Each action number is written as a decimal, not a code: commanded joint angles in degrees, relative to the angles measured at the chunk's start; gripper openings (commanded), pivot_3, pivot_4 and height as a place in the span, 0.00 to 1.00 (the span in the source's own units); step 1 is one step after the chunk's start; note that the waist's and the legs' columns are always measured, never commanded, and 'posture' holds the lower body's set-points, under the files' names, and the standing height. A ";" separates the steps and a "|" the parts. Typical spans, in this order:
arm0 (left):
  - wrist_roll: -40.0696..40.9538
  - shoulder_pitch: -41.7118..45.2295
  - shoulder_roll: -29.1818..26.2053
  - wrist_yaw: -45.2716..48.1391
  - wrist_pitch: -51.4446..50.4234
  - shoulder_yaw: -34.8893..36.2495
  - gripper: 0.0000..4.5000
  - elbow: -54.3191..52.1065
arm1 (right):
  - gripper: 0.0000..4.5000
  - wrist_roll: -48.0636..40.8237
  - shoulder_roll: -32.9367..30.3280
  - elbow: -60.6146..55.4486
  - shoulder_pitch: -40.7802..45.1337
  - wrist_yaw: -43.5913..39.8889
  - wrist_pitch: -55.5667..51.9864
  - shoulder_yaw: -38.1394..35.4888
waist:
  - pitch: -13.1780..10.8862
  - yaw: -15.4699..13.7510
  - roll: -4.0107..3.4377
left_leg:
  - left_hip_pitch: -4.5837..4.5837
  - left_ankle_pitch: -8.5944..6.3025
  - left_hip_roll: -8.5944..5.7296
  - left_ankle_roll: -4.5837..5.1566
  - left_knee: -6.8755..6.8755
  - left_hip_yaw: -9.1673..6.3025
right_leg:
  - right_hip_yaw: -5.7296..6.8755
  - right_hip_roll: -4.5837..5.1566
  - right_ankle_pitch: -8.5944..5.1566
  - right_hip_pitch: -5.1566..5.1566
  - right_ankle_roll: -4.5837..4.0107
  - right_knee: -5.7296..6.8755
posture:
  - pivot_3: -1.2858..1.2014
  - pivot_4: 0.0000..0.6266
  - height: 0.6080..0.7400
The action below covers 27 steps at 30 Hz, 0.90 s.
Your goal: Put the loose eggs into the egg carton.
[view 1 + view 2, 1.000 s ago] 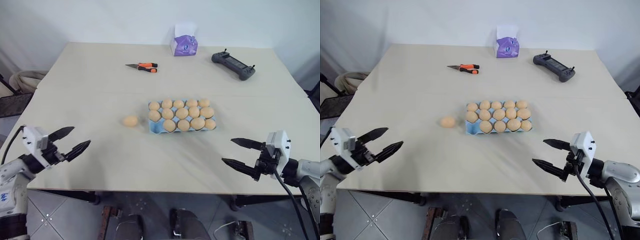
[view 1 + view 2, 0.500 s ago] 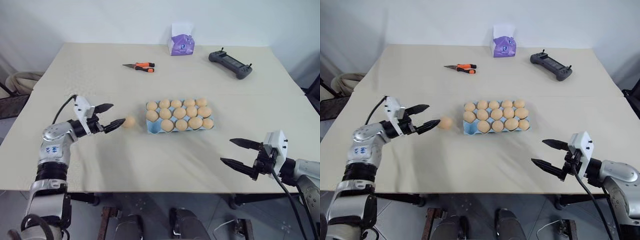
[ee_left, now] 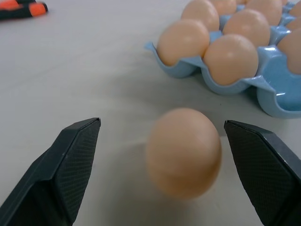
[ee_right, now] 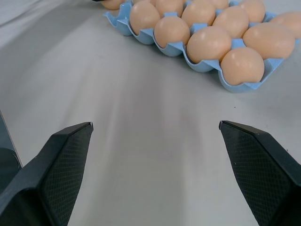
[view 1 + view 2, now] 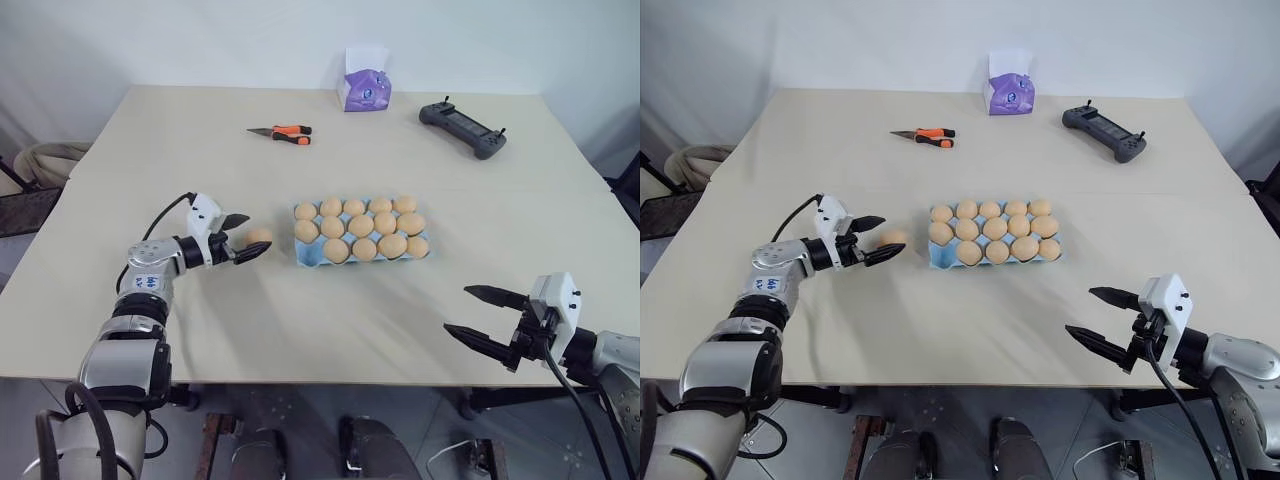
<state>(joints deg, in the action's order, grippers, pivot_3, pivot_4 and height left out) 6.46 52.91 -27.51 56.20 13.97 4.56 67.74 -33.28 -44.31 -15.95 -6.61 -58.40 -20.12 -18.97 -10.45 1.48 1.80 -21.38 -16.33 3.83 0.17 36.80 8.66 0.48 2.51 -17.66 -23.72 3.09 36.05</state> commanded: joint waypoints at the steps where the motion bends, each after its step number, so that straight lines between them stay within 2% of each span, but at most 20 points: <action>1: -1.63 2.03 0.02 -0.08 0.74 -0.44 0.96 1.33 | 1.00 -1.26 -0.29 -2.00 -0.23 0.13 0.42 -2.41 | 0.00 0.05 0.00 | -0.03 -0.04 0.03 0.02 0.08 0.00 | 0.00 -0.02 0.00 0.00 0.00 0.03 | 0.52 0.24 1.00; 3: -1.59 2.39 0.33 -1.06 0.49 0.06 0.88 2.05 | 1.00 -1.24 -0.29 -1.99 -0.20 0.20 0.43 -2.39 | 0.00 0.02 0.00 | -0.06 -0.08 0.05 0.05 0.18 -0.02 | 0.01 -0.03 0.00 0.00 0.00 0.06 | 0.52 0.24 1.00; 10: -0.88 2.36 -0.36 0.62 1.89 1.21 0.40 2.03 | 1.00 -1.25 -0.21 -2.06 -0.28 0.40 0.41 -2.30 | 0.00 -0.03 0.01 | -0.08 -0.11 0.03 0.11 0.29 -0.02 | -0.01 0.01 0.02 0.00 0.03 0.12 | 0.52 0.24 1.00; 16: 1.65 3.58 -0.71 8.17 1.67 2.32 0.40 -2.02 | 1.00 -1.12 -0.22 -1.66 0.27 0.42 0.49 -1.92 | 0.00 -0.02 0.00 | -0.09 -0.11 0.04 0.11 0.29 -0.01 | 0.02 -0.01 0.02 -0.01 0.03 0.12 | 0.52 0.24 1.00; 21: 4.37 4.19 2.06 15.61 -3.62 1.12 0.40 -10.45 | 1.00 -0.84 0.00 -1.25 1.16 0.54 0.46 -1.04 | -0.01 -0.21 0.02 | -0.13 -0.10 0.01 0.12 0.35 -0.03 | 0.04 0.01 0.02 0.00 0.03 0.13 | 0.52 0.24 1.00; 27: 3.49 3.09 5.70 16.81 -6.76 -2.16 0.40 -15.62 | 1.00 -0.76 0.72 -1.87 1.09 1.11 0.45 -0.62 | -0.01 -0.20 0.02 | -0.14 -0.12 -0.01 0.17 0.39 -0.01 | -0.03 -0.01 0.03 0.01 0.08 0.13 | 0.52 0.24 1.00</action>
<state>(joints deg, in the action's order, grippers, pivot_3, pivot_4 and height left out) 9.68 55.75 -21.97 72.67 7.47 2.69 54.50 -33.27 -44.01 -16.05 -5.31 -57.67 -20.11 -18.63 -10.46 1.29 1.82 -21.52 -16.45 3.82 0.33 37.19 8.65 0.44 2.46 -17.64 -23.72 3.17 36.18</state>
